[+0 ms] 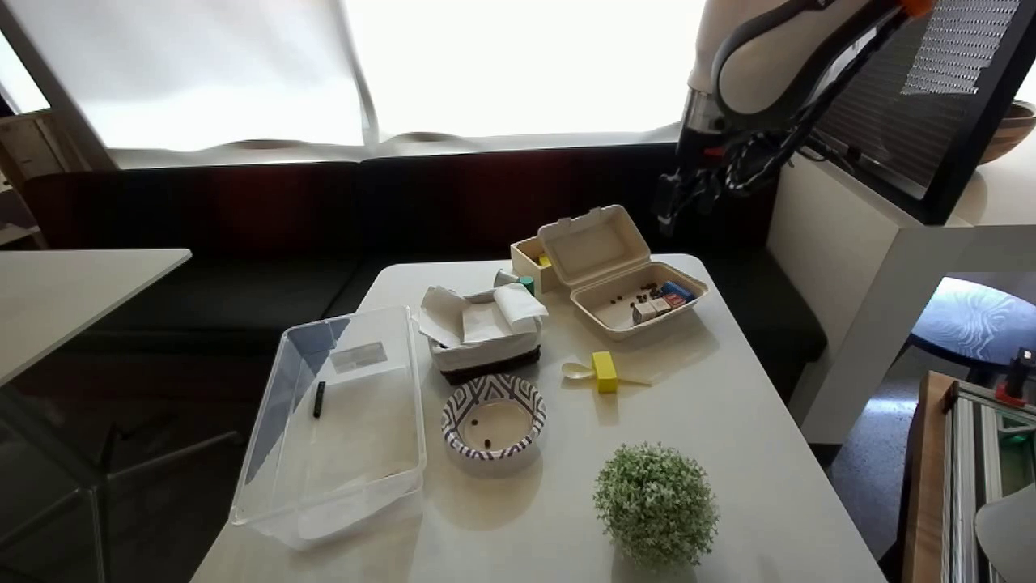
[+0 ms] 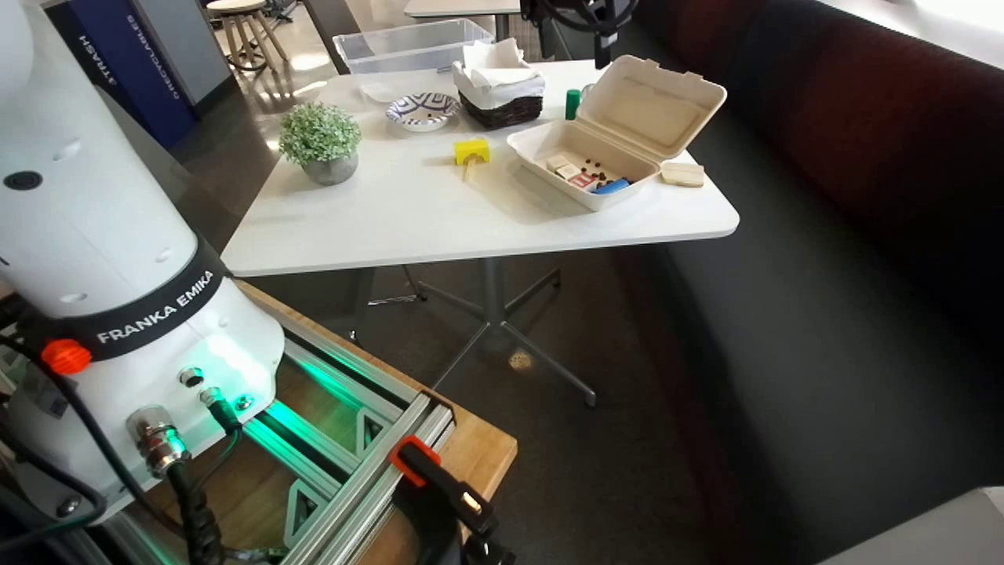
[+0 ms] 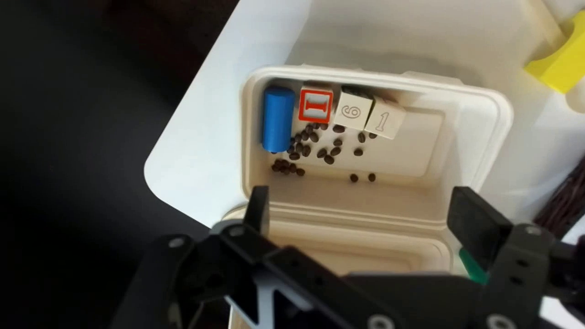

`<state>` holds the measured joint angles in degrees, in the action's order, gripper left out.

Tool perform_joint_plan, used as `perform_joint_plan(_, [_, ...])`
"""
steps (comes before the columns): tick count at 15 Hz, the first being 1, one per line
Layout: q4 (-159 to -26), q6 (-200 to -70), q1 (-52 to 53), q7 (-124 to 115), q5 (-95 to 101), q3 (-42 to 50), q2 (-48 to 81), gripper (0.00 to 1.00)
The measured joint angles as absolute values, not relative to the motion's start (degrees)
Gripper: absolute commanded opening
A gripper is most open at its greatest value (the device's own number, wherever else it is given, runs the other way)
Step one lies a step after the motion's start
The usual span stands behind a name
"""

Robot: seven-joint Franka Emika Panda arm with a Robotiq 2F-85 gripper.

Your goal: Remove two blocks from the food pack and put them on the table.

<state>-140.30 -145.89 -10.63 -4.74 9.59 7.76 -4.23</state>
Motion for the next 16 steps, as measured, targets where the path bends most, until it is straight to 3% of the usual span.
perform_joint_plan(4, [-138.88, -149.14, -10.71, -5.83, 9.50, 8.38, 2.70, 1.00])
perform_joint_plan(16, [-138.22, -150.93, -10.70, -7.44, 10.76, 9.54, 5.34, 1.00])
